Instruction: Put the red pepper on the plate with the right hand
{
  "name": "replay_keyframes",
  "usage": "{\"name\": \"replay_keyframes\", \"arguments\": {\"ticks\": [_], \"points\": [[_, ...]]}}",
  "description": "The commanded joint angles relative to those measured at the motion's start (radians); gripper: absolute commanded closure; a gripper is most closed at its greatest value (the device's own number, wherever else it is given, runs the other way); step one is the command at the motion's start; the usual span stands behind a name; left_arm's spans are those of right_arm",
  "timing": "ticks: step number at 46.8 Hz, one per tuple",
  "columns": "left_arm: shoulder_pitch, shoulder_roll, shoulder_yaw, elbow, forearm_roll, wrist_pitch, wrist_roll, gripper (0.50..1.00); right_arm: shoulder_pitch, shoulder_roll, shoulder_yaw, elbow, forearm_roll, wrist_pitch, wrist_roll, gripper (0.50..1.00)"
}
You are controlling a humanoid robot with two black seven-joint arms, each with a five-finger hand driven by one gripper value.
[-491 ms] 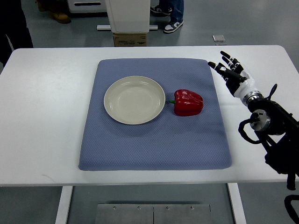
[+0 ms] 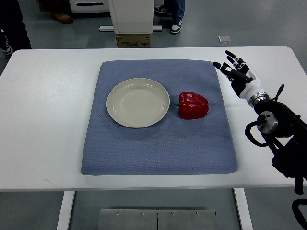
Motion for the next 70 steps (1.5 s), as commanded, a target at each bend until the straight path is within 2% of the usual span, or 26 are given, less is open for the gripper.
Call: {"name": "replay_keyframes", "arguments": {"ticks": [1, 70], "points": [[0.0, 0.0, 0.0, 0.0, 0.0, 0.0, 0.0, 0.5, -0.001, 0.002, -0.001, 0.0, 0.0, 0.0, 0.0, 0.5], [0.0, 0.0, 0.0, 0.0, 0.0, 0.0, 0.0, 0.5, 0.022, -0.005, -0.001, -0.008, 0.08, 0.003, 0.002, 0.5]]}}
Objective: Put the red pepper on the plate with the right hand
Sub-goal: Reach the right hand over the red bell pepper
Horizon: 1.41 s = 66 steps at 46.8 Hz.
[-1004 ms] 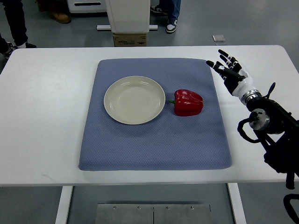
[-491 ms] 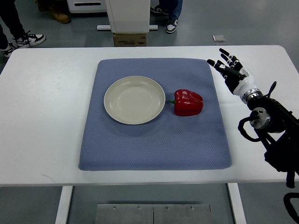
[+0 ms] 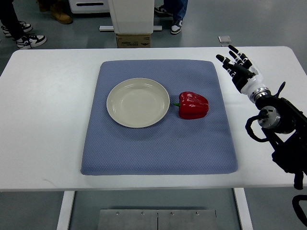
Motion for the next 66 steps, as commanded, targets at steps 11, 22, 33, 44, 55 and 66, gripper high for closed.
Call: {"name": "replay_keyframes", "arguments": {"ticks": [11, 22, 33, 44, 55, 66], "points": [[0.0, 0.0, 0.0, 0.0, 0.0, 0.0, 0.0, 0.5, -0.001, -0.048, -0.026, 0.003, -0.008, 0.039, 0.003, 0.5], [0.0, 0.0, 0.0, 0.0, 0.0, 0.0, 0.0, 0.5, 0.037, -0.146, -0.224, 0.023, -0.021, 0.136, 0.069, 0.505], [0.0, 0.0, 0.0, 0.0, 0.0, 0.0, 0.0, 0.5, 0.124, -0.23, -0.425, 0.035, -0.143, 0.213, 0.144, 0.511], [0.0, 0.0, 0.0, 0.0, 0.0, 0.0, 0.0, 0.5, 0.22, -0.265, -0.554, 0.064, -0.324, 0.256, 0.176, 0.511], [0.0, 0.0, 0.0, 0.0, 0.0, 0.0, 0.0, 0.5, 0.292, -0.292, -0.709, 0.126, -0.436, 0.26, 0.179, 0.511], [0.0, 0.0, 0.0, 0.0, 0.0, 0.0, 0.0, 0.5, 0.349, -0.293, -0.813, 0.138, -0.488, 0.26, 0.179, 0.511]]}}
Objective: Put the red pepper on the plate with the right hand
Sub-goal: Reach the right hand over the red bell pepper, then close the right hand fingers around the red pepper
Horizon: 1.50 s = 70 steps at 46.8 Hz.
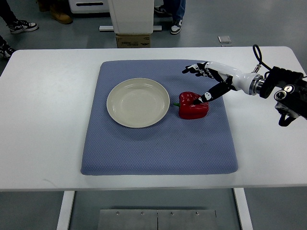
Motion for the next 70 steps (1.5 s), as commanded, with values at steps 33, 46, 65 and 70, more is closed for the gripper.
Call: {"name": "replay_keyframes", "arguments": {"ticks": [33, 46, 65, 70], "points": [[0.0, 0.0, 0.0, 0.0, 0.0, 0.0, 0.0, 0.5, 0.062, 0.043, -0.206, -0.037, -0.021, -0.081, -0.008, 0.519], [0.0, 0.0, 0.0, 0.0, 0.0, 0.0, 0.0, 0.5, 0.06, 0.051, -0.221, -0.054, -0.025, -0.082, -0.005, 0.54], [0.0, 0.0, 0.0, 0.0, 0.0, 0.0, 0.0, 0.5, 0.057, 0.071, -0.25, -0.055, -0.027, -0.132, -0.002, 0.557], [0.0, 0.0, 0.0, 0.0, 0.0, 0.0, 0.0, 0.5, 0.057, 0.078, -0.25, -0.055, -0.027, -0.132, -0.002, 0.559]]}}
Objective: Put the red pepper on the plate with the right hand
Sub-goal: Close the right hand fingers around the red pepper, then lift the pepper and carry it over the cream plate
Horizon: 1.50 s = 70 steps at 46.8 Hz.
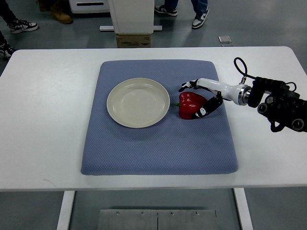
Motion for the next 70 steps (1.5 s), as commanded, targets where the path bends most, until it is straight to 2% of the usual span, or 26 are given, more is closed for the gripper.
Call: {"name": "replay_keyframes", "arguments": {"ticks": [1, 9, 17, 19, 24, 29, 30, 47, 61, 70], "points": [[0.0, 0.0, 0.0, 0.0, 0.0, 0.0, 0.0, 0.5, 0.0, 0.005, 0.0, 0.0, 0.0, 0.0, 0.0, 0.561], [0.0, 0.0, 0.0, 0.0, 0.0, 0.0, 0.0, 0.5, -0.005, 0.013, 0.0, 0.0, 0.0, 0.0, 0.0, 0.571], [0.0, 0.0, 0.0, 0.0, 0.0, 0.0, 0.0, 0.5, -0.008, 0.014, -0.002, -0.001, 0.0, 0.0, 0.001, 0.638], [0.0, 0.0, 0.0, 0.0, 0.0, 0.0, 0.0, 0.5, -0.008, 0.014, -0.002, -0.001, 0.0, 0.0, 0.001, 0.672], [0.0, 0.0, 0.0, 0.0, 0.0, 0.0, 0.0, 0.5, -0.009, 0.013, -0.002, -0.001, 0.0, 0.0, 0.001, 0.801], [0.0, 0.0, 0.0, 0.0, 0.0, 0.0, 0.0, 0.5, -0.009, 0.013, -0.002, -0.003, 0.0, 0.0, 0.001, 0.981], [0.0, 0.0, 0.0, 0.0, 0.0, 0.0, 0.0, 0.5, -0.009, 0.013, -0.002, -0.003, 0.0, 0.001, 0.001, 1.0], [0.0, 0.0, 0.0, 0.0, 0.0, 0.0, 0.0, 0.5, 0.006, 0.009, 0.011, -0.017, 0.006, -0.002, -0.003, 1.0], [0.0, 0.0, 0.0, 0.0, 0.0, 0.0, 0.0, 0.5, 0.073, 0.012, 0.023, -0.018, 0.017, -0.002, -0.012, 1.0], [0.0, 0.0, 0.0, 0.0, 0.0, 0.0, 0.0, 0.5, 0.126, 0.078, 0.023, -0.029, 0.02, -0.002, -0.04, 1.0]]}}
